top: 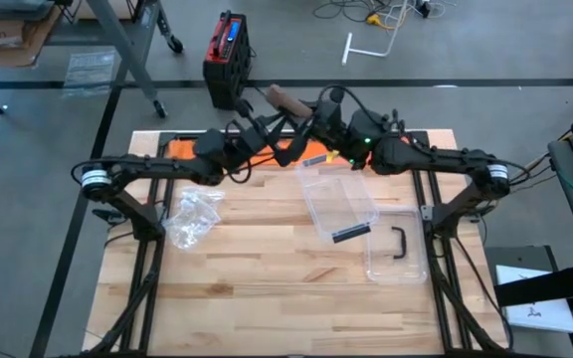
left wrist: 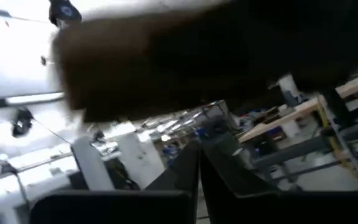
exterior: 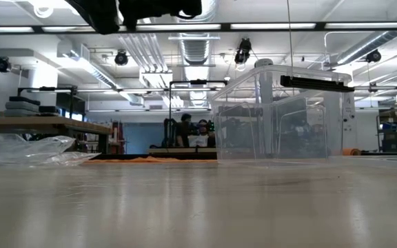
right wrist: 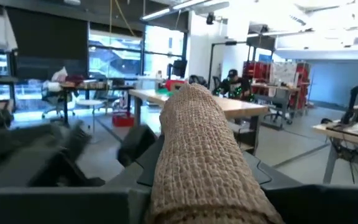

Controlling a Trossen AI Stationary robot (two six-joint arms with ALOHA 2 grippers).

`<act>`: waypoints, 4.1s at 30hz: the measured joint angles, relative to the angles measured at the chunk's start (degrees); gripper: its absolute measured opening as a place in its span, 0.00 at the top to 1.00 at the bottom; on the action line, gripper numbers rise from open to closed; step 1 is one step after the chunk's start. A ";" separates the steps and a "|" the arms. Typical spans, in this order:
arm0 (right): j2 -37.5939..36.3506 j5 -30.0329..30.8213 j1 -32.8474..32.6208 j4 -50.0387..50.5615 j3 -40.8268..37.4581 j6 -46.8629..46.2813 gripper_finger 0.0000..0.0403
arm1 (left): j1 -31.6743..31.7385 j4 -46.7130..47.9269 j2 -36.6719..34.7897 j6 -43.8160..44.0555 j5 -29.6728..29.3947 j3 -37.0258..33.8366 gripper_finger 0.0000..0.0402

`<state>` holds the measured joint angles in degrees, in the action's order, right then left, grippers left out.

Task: Roll bandage
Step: Roll the brown bandage, then put the rolled brown bandage into the transparent zip bag

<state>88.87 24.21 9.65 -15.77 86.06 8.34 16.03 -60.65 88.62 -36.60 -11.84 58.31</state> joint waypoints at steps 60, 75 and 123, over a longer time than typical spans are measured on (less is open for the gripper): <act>8.22 -1.93 -8.85 19.69 -6.71 8.64 0.77 | -9.39 131.23 -24.31 61.90 3.38 -7.25 0.49; 13.86 -9.27 -8.75 19.69 -2.96 16.72 0.78 | 3.28 130.91 -21.17 31.71 14.39 -6.58 0.46; 9.71 -16.22 -8.93 30.89 -2.95 30.11 0.79 | -23.22 112.75 -11.78 -24.93 -11.29 9.14 1.00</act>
<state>98.59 7.99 0.72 15.12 83.11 38.45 -7.20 52.10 76.84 -61.53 -23.13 67.45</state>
